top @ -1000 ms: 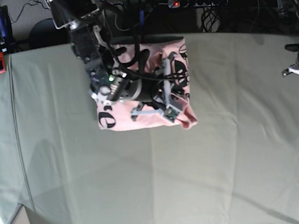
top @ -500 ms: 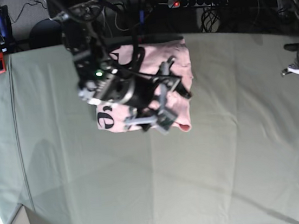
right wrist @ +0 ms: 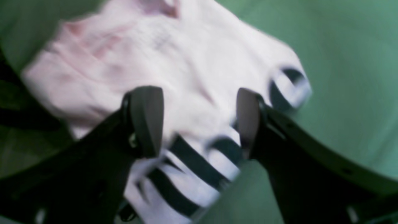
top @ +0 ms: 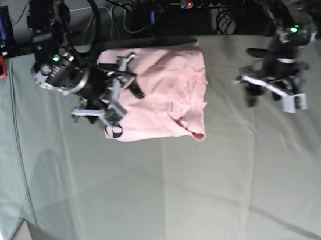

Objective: Layout the t-shirt on the table in an organized manner, then fold the t-shirt properly

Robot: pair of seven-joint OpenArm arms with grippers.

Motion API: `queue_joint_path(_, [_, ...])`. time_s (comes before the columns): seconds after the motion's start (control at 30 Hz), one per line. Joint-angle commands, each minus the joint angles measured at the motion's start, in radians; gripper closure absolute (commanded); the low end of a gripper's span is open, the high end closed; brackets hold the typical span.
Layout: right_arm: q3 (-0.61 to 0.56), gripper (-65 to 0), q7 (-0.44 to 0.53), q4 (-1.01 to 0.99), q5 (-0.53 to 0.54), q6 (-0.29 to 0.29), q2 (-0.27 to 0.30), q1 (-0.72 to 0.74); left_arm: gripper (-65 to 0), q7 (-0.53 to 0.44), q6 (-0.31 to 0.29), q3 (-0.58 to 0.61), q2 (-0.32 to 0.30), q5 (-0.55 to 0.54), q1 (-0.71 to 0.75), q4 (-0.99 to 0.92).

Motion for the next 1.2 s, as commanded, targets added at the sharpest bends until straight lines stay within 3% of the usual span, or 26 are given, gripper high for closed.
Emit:
queue_joint_path(0.0, [0.023, -34.0, 0.023, 0.024, 0.013, 0.004, 0.003, 0.003, -47.6, 0.001, 0.001, 0.027, 0.013, -0.011, -0.004, 0.008])
queue_joint_path(0.1, [0.08, -34.0, 0.023, 0.028, 0.013, 0.004, 0.003, 0.0, -53.2, 0.015, 0.001, 0.091, 0.045, -0.011, -0.001, -0.012])
queue_joint_path(0.27, [0.184, -34.0, 0.015, 0.028, 0.013, 0.004, 0.003, 0.001, -53.8, 0.01, 0.001, 0.126, 0.092, -0.014, -0.014, -0.104])
queue_joint_path(0.47, [0.269, -34.0, 0.015, 0.028, 0.013, 0.004, 0.002, 0.003, -53.7, 0.01, 0.002, 0.128, 0.092, -0.088, -0.056, -0.252])
queue_joint_path(0.67, [0.298, -34.0, 0.015, 0.028, 0.012, 0.004, 0.003, 0.003, -51.8, 0.01, 0.002, 0.16, 0.09, -0.094, -0.073, -0.354])
queue_joint_path(0.73, [0.298, -34.0, 0.015, 0.028, 0.012, 0.004, 0.003, 0.003, -44.0, 0.009, 0.002, 0.182, 0.076, -0.095, -0.076, -0.377])
queue_joint_path(0.87, [0.298, -34.0, 0.015, 0.028, 0.01, 0.004, 0.003, 0.003, -20.9, 0.009, 0.001, 0.186, 0.077, -0.097, -0.076, -0.407])
queue_joint_path(1.03, [0.298, -34.0, 0.015, 0.028, 0.01, 0.004, 0.005, 0.004, -2.6, 0.009, 0.001, 0.194, 0.062, -0.178, -0.077, -0.391])
queue_joint_path(1.07, [0.299, -34.0, 0.015, 0.028, 0.008, 0.004, 0.005, 0.004, 0.0, 0.009, 0.001, 0.195, 0.047, -0.186, -0.091, -0.391])
queue_joint_path(1.17, [0.322, -34.0, 0.015, 0.028, 0.008, 0.004, 0.011, 0.004, -0.3, 0.009, 0.001, 0.261, -0.003, -0.184, -0.142, -0.411])
